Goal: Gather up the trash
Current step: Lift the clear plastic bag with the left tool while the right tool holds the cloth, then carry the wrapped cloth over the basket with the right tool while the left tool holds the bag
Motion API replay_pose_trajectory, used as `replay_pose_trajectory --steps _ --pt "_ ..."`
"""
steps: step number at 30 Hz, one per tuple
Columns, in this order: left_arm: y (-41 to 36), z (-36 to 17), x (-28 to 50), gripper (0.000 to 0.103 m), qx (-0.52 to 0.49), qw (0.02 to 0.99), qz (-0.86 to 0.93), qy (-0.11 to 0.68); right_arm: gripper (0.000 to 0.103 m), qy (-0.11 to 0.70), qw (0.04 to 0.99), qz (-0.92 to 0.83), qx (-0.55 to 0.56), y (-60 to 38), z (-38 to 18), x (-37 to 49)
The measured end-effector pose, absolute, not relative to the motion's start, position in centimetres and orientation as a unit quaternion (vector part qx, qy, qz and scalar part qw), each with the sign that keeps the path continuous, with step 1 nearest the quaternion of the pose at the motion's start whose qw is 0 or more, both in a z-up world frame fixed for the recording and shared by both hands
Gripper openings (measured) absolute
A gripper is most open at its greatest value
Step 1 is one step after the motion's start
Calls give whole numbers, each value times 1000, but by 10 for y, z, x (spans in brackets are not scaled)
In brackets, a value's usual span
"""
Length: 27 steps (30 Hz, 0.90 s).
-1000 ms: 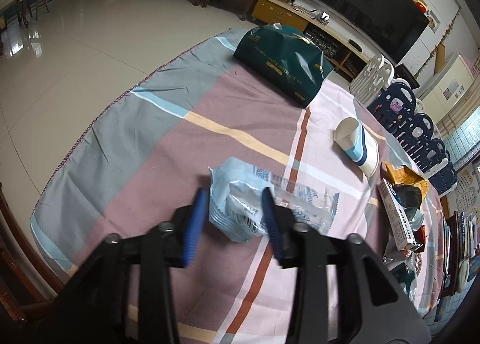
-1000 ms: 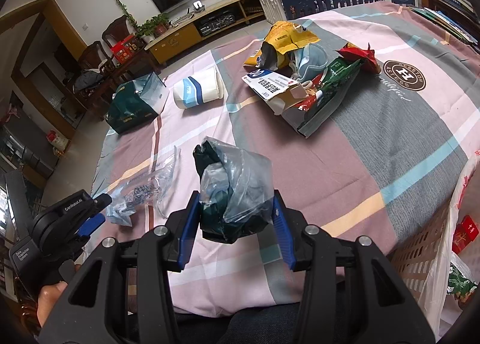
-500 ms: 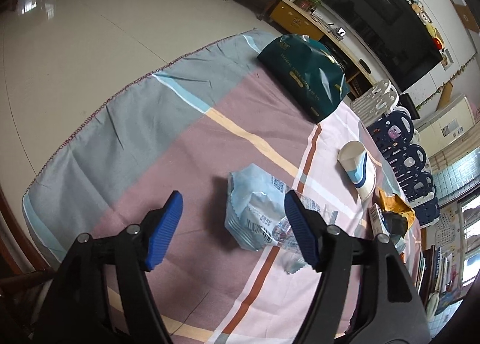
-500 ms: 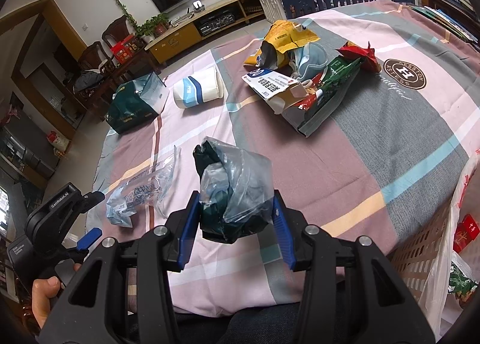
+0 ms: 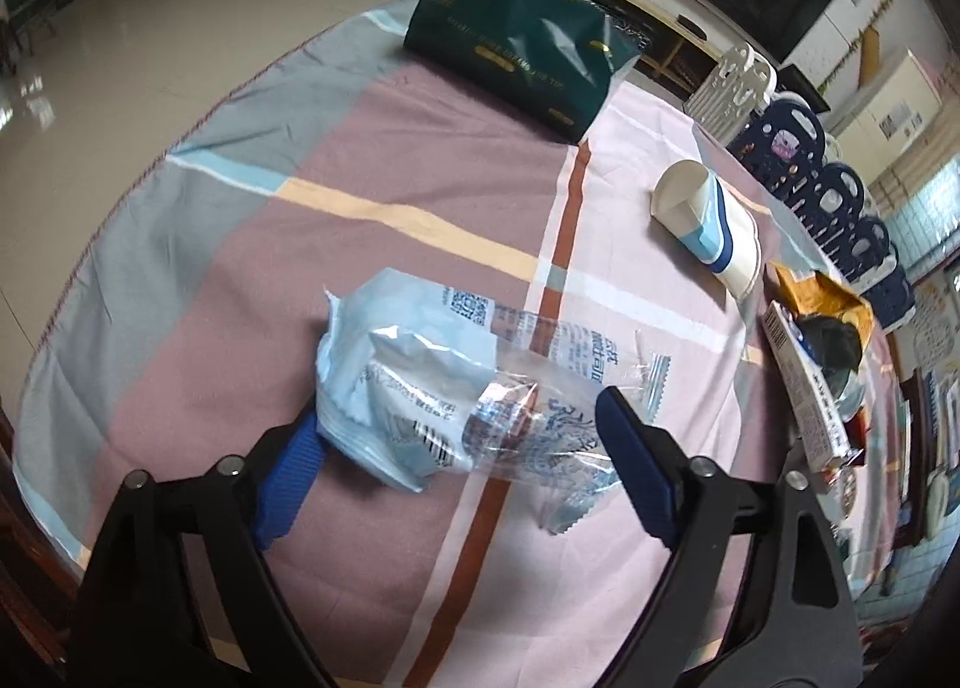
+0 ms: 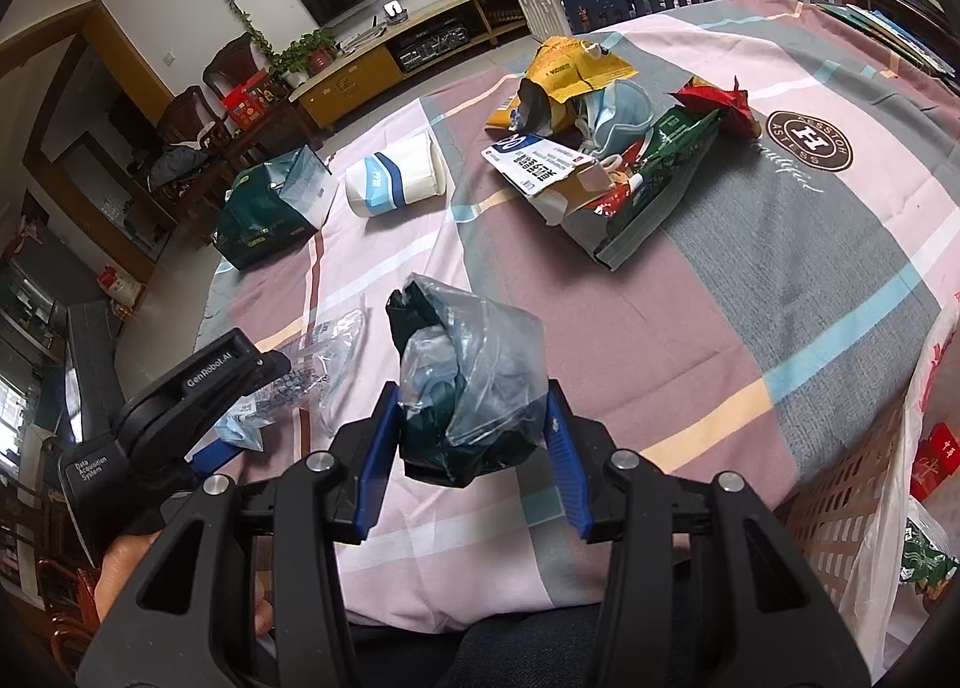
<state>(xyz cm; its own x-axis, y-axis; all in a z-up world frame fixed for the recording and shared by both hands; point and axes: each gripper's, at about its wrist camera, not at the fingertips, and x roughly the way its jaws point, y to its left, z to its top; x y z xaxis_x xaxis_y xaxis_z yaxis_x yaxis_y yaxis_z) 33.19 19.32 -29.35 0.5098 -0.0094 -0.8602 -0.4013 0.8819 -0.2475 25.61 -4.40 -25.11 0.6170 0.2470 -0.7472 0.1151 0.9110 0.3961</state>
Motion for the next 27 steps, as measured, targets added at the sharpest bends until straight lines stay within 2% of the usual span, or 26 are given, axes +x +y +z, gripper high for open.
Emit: replay_pose_trajectory --steps 2,3,9,11,12,19,27 --pt "189 -293 333 75 -196 847 114 481 47 436 875 38 207 -44 -251 256" --pt "188 -292 332 66 -190 848 112 482 47 436 875 37 207 -44 -251 256" --pt "182 -288 331 51 -172 858 100 474 47 436 875 38 208 -44 -251 256" --pt "182 -286 329 42 -172 860 104 469 47 436 875 38 207 -44 -251 256" --pt "184 -287 329 30 -174 860 107 468 47 436 875 38 207 -44 -251 256" --pt "192 -283 324 25 -188 863 117 454 47 436 875 38 207 -44 -251 256" --pt "197 -275 318 24 -196 871 125 434 47 436 875 38 207 -43 -251 256"
